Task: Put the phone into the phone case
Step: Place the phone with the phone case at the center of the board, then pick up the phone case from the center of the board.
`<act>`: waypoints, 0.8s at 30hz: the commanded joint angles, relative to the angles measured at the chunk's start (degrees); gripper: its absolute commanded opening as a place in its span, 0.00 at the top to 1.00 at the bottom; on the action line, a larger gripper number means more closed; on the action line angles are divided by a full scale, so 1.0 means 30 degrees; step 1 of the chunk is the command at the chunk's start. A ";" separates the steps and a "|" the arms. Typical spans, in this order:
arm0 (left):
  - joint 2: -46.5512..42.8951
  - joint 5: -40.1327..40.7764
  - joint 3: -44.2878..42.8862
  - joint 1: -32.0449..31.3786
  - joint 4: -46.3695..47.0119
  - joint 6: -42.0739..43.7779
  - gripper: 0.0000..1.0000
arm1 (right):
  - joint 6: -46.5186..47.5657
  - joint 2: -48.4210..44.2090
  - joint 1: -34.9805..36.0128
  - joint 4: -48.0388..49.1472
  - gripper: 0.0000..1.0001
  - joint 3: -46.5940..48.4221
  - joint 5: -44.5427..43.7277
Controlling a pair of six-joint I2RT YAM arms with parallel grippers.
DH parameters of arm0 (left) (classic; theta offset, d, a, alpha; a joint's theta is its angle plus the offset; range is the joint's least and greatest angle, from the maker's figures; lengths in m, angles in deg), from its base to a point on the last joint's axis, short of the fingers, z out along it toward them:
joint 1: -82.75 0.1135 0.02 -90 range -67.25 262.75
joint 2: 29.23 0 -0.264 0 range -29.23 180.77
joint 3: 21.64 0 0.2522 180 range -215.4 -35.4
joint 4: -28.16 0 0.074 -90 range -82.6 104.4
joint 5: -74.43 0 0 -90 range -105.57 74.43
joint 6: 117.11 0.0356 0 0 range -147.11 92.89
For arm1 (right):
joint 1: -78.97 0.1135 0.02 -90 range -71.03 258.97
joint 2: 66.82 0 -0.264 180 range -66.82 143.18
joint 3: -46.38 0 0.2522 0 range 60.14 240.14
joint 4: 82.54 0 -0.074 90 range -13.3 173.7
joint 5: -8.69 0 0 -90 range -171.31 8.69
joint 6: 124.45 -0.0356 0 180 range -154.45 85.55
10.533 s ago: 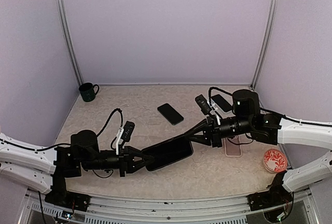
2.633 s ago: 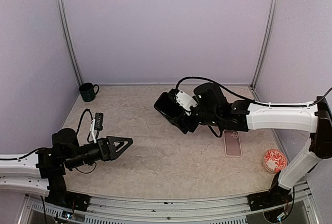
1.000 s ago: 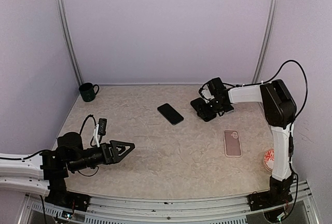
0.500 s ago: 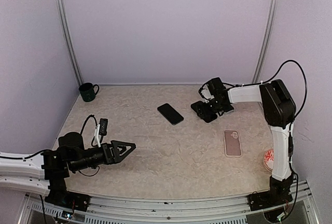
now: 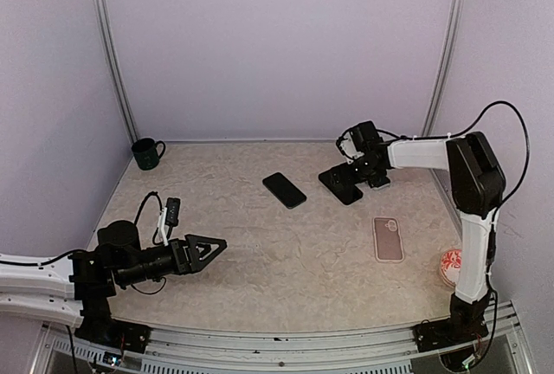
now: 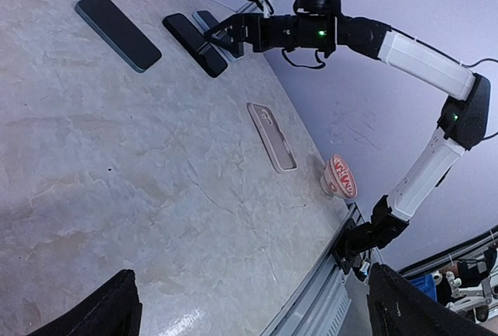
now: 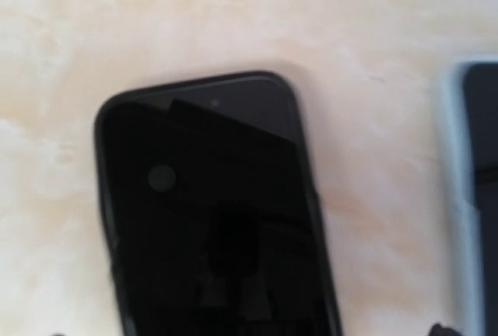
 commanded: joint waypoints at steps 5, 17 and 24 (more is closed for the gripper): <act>-0.0557 -0.0029 -0.0347 0.0034 0.0190 0.0174 0.01 | -0.4497 -0.7504 0.0367 -0.0233 0.01 -0.6789 -0.1677; 0.1906 -0.0276 -0.2172 -0.0078 0.0841 0.1278 0.01 | -0.7964 -1.2592 0.0390 -0.0135 0.04 -1.4182 -0.3561; 0.3581 -0.0683 -0.3172 -0.0173 0.1192 0.1750 0.01 | -0.8726 -1.2550 -0.0148 0.0107 0.18 -1.5404 -0.3276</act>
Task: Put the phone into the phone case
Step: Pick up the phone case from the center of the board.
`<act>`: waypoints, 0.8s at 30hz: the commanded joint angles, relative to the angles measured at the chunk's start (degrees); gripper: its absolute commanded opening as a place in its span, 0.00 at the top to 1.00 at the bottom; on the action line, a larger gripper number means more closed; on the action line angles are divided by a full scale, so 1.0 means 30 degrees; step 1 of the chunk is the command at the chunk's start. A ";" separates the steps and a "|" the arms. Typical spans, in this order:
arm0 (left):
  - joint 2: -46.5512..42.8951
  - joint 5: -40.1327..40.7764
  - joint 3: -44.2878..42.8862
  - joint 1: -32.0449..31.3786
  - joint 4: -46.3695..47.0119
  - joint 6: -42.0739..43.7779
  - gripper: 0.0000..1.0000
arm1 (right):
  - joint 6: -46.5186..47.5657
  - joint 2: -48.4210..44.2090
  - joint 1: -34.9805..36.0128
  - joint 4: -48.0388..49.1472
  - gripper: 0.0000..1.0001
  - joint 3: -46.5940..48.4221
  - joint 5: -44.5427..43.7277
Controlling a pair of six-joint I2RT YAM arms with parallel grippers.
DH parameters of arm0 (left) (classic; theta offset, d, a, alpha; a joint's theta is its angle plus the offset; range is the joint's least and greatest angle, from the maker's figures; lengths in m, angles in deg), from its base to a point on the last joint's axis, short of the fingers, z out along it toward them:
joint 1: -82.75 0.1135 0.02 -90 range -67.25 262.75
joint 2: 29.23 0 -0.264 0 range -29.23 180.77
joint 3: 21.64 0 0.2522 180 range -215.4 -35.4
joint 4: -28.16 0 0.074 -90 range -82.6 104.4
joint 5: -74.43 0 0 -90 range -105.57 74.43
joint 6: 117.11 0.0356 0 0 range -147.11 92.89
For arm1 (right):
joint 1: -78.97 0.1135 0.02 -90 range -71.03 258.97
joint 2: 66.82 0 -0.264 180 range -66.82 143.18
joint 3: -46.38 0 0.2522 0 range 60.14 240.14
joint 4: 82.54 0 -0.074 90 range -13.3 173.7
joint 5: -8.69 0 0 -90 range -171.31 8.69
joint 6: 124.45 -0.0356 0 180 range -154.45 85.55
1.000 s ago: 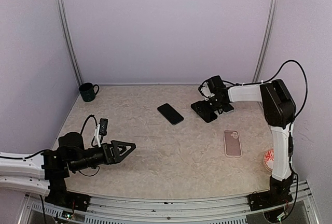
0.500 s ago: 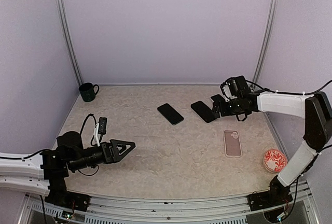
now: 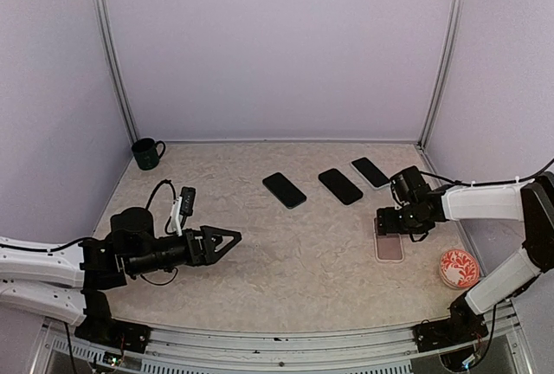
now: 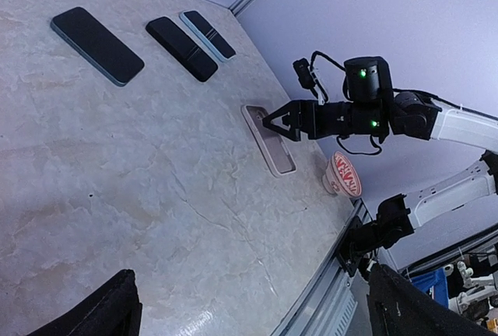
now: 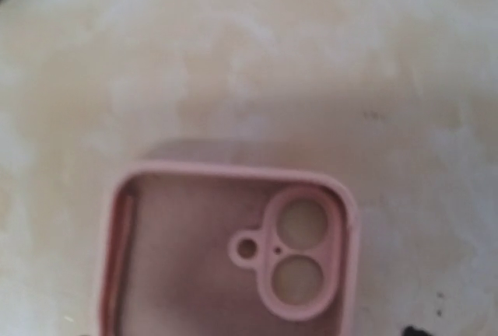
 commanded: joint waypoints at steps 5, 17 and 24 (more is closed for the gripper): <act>0.0554 -0.0331 -0.0777 -0.0156 0.1018 0.0494 0.01 | -0.0537 -0.0257 -0.0657 0.0990 0.28 -0.1130 0.0404; 0.0115 -0.0235 -0.0466 -0.0216 0.1057 0.0277 0.01 | -0.0381 -0.0305 -0.1248 0.1797 0.65 -0.2038 0.1223; 0.0106 -0.0225 -0.0424 -0.0218 0.1133 0.0164 0.01 | -0.0361 -0.0747 -0.1320 0.1984 0.67 -0.2443 0.1117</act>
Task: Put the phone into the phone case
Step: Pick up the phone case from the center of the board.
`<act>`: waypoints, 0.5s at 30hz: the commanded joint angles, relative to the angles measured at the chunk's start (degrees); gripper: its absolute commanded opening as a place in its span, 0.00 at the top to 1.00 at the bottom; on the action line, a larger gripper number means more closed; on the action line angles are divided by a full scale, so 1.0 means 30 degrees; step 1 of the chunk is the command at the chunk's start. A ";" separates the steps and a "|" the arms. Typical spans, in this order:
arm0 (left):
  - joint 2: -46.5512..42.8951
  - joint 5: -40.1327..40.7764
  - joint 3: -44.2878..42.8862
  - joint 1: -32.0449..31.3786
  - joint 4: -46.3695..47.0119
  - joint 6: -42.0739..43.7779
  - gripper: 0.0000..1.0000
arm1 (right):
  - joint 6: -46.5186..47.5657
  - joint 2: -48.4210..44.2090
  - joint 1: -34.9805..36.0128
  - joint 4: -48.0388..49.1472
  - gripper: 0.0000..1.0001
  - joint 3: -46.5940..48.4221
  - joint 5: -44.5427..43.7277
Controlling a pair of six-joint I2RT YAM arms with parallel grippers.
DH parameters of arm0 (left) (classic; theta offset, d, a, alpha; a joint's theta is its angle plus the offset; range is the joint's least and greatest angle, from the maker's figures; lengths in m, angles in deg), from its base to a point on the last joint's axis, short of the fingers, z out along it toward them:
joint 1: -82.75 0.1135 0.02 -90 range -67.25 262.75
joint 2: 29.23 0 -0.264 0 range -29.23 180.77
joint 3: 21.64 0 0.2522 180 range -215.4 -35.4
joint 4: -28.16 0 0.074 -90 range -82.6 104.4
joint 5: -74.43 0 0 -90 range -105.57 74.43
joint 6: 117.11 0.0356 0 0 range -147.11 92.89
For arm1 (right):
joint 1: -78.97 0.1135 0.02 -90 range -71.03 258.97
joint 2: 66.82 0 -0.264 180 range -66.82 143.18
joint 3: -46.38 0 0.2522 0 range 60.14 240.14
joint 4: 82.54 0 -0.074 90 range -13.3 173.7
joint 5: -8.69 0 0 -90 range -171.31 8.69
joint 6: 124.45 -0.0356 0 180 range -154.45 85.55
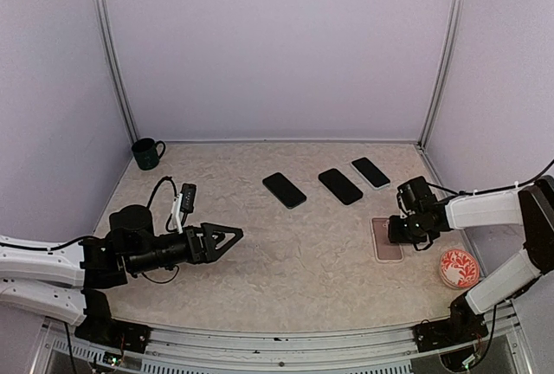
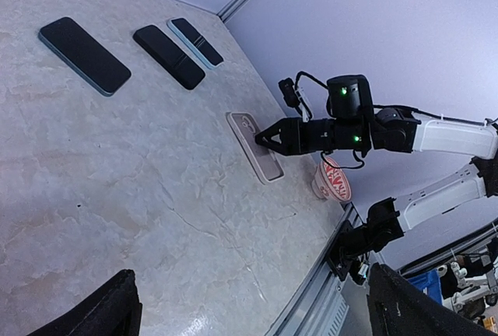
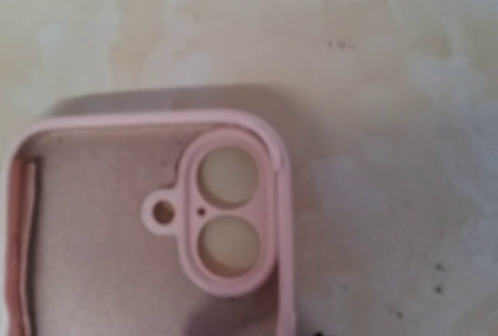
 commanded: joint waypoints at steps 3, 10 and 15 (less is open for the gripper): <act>-0.0185 -0.0045 0.0008 -0.0156 0.0727 -0.0024 0.01 | 0.0099 -0.0629 -0.0318 0.0212 0.83 -0.0338 0.0067; -0.0217 0.0064 -0.0012 -0.0356 0.0811 -0.0127 0.01 | 0.0777 -0.0665 -0.0319 0.0427 1.00 -0.0252 0.1001; -0.0476 0.0274 -0.0186 -0.0394 0.0335 -0.0039 0.01 | 0.1813 -0.0559 -0.0171 0.0044 1.00 0.0321 0.1995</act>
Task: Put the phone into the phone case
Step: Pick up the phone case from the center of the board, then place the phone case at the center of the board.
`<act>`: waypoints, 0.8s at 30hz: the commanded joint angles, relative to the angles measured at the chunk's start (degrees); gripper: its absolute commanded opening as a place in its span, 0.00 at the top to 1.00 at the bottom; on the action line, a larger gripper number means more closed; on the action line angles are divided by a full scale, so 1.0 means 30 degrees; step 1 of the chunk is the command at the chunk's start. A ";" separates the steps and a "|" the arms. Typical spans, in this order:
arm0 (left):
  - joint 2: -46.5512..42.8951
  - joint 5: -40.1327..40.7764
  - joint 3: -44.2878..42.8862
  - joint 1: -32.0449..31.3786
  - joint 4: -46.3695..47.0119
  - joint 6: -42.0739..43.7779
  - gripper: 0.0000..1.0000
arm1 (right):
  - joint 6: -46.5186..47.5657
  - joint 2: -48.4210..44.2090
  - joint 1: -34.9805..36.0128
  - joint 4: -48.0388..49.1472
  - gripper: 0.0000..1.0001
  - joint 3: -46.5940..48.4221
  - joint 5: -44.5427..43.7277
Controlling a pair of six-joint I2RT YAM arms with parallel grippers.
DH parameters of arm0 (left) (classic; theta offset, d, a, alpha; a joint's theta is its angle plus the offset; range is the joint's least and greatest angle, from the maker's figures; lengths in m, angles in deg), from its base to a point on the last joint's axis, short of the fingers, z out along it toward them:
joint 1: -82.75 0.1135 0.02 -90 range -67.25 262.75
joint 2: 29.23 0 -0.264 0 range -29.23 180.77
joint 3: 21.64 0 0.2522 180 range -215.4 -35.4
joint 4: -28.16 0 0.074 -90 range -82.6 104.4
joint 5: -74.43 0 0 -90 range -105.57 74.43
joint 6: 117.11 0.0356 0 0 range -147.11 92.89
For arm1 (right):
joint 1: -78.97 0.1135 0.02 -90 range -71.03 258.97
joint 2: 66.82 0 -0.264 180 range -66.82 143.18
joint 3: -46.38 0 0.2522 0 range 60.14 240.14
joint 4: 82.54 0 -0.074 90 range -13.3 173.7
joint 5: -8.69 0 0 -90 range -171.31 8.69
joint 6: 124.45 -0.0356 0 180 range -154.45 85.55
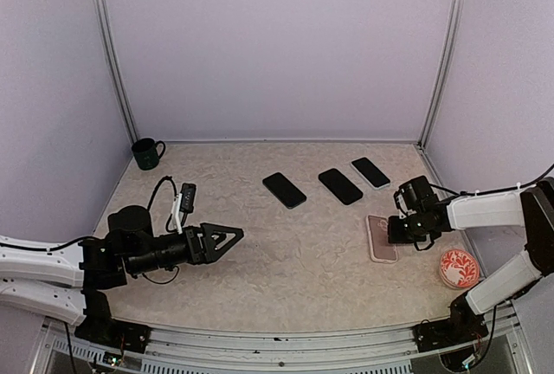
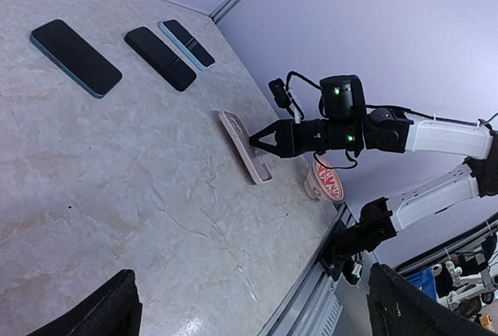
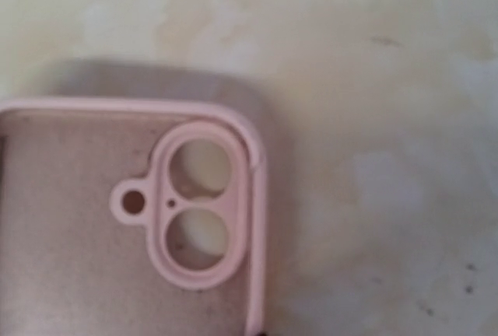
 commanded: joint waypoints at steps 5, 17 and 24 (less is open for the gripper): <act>-0.0768 0.0849 -0.0366 -0.0103 -0.0371 0.0063 0.01 | 0.2277 -0.0984 0.1689 0.0369 1.00 0.1313 0.1903; -0.2130 0.4132 -0.1395 0.1286 -0.3834 -0.1132 0.01 | 0.6852 0.5686 0.8866 -0.0671 1.00 0.9444 0.0619; -0.4015 0.4861 -0.1134 0.1466 -0.5510 -0.1578 0.01 | 0.9571 1.1295 1.1417 -0.1626 1.00 1.5181 -0.0245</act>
